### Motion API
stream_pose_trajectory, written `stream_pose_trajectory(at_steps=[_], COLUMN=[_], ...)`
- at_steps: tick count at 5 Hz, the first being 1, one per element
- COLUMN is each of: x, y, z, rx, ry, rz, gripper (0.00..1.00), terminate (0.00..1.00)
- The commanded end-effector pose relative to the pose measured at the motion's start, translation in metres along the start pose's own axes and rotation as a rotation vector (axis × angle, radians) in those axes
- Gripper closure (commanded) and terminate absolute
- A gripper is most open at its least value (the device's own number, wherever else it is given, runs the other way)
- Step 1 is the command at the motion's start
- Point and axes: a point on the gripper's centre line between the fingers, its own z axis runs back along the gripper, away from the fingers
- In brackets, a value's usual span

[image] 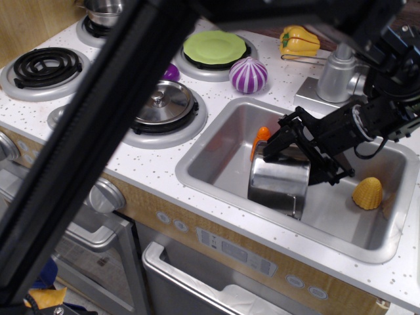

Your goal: Flip pot upright in sink

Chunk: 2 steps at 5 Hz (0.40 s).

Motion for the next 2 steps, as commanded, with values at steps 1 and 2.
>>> stream_pose_trajectory(at_steps=[1,2], x=[0.0094,0.0111], y=[0.0188,0.0184], z=[0.018,0.0199], rx=[-0.165,-0.213], ry=[-0.106,-0.101], rz=[0.12,0.143], gripper=[1.0,1.0], terminate=[0.0,0.0])
